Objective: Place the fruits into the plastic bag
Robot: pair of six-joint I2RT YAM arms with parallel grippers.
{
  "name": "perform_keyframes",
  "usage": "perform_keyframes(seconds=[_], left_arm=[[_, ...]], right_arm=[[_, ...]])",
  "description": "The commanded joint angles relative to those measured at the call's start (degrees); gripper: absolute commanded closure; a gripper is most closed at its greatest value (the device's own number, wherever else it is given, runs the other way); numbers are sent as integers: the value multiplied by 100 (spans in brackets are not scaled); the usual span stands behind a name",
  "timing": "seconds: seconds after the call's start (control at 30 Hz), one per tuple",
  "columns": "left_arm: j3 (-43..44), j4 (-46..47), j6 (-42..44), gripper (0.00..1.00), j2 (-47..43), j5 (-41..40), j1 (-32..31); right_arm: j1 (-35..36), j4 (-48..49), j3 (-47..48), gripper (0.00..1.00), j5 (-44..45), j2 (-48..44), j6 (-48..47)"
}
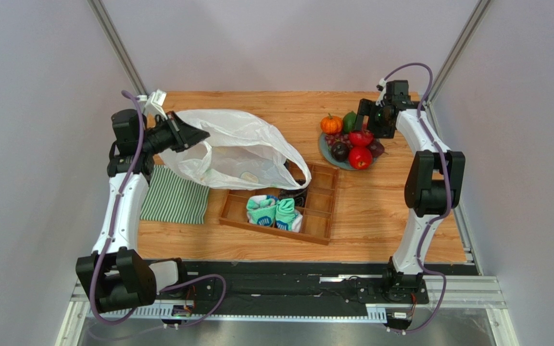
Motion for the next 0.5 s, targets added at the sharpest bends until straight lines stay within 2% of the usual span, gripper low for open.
perform_keyframes(seconds=[0.0,0.3,0.4,0.47], left_arm=[[-2,243,-11,100,15,160,52],[-11,252,-28,100,24,169,52],[-11,261,-37,100,33,160,52],[-11,252,-37,100,33,160,52]], right_arm=[[-28,97,299,13,-10,130,-45],[-28,123,334,17,-133,253,-9],[-28,132,334,23,-159,235,17],[-28,141,325,31,-177,209,34]])
